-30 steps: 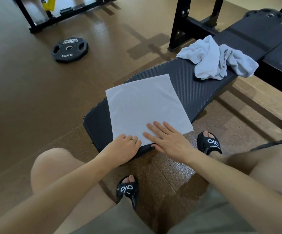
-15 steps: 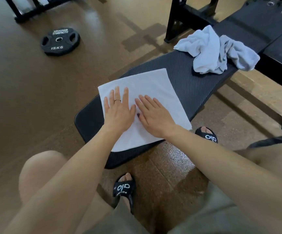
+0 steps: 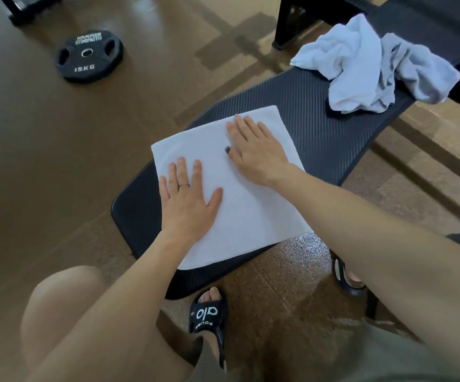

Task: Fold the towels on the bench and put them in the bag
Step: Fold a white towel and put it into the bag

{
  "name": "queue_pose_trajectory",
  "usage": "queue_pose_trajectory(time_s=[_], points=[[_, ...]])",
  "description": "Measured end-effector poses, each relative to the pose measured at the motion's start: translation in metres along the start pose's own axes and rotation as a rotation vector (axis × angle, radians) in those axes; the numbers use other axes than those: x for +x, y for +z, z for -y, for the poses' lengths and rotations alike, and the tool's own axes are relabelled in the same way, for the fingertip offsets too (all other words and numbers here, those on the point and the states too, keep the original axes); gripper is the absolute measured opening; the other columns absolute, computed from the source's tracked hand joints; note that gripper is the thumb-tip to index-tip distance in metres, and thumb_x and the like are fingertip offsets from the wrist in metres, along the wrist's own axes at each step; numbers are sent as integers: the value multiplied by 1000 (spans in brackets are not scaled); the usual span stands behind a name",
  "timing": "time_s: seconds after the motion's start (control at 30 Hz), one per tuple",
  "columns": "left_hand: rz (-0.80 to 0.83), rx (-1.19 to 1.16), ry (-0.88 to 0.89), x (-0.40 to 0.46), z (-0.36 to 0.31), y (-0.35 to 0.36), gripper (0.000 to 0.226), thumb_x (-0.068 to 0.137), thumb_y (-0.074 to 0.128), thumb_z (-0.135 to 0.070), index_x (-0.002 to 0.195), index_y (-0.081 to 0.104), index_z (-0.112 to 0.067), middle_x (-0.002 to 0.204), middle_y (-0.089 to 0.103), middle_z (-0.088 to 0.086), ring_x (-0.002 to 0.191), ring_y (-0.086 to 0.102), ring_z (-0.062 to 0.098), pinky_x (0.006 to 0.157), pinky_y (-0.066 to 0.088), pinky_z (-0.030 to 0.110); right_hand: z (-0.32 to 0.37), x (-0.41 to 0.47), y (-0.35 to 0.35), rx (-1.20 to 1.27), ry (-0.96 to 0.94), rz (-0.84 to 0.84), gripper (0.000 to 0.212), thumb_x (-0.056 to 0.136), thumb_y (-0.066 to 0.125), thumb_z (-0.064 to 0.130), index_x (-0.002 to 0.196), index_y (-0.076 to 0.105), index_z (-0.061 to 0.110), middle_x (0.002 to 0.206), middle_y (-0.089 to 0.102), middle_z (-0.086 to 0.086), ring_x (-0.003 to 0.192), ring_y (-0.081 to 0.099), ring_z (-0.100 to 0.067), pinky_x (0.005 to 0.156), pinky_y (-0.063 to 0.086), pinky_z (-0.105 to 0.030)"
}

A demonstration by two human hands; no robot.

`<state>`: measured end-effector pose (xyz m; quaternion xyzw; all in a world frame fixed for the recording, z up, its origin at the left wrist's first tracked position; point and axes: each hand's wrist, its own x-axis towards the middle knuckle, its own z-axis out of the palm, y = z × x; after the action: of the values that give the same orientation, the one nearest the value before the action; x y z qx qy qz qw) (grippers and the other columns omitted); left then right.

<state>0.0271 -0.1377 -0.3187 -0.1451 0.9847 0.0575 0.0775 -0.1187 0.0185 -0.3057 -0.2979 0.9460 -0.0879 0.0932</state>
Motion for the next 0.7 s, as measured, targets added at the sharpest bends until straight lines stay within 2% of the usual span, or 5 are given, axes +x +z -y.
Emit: queue_pose_trajectory(time_s=[0.13,0.3,0.43,0.53,0.7], points=[[-111,-69,-14,30,0,-15,72,103,21,-62,162,5,-24,170,-5,9,157,-6,28,126,-7,47,-11,7,7,-14,38,3,65,107,17,45,163,4,15,171,-3,-4,157,-6,-20,127,-4,-40],[-59,-79,-47,66,4,-10,73,102,19,-64,163,2,-28,171,-10,7,157,-10,25,127,-4,42,-21,11,8,-7,17,-14,65,106,19,46,163,8,17,171,1,-4,157,-3,-21,127,-3,-40],[-76,-61,-46,65,7,-6,74,101,16,-66,163,2,-29,171,-9,6,157,-10,25,127,-6,42,-61,22,-4,30,166,-45,65,106,17,47,163,8,18,171,2,-1,157,-3,-19,127,-1,-40],[-70,-53,-45,65,6,-7,74,101,16,-67,163,1,-29,171,-10,7,157,-11,26,127,-7,42,-73,25,-9,39,196,-15,65,106,16,48,163,6,19,171,1,-1,157,-3,-19,127,0,-41],[-35,-52,-25,65,6,-9,75,102,17,-65,163,-2,-26,170,-13,9,156,-14,27,126,-9,44,-71,-1,-12,214,338,-104,65,108,29,41,163,8,15,170,9,-10,157,4,-26,127,5,-39]])
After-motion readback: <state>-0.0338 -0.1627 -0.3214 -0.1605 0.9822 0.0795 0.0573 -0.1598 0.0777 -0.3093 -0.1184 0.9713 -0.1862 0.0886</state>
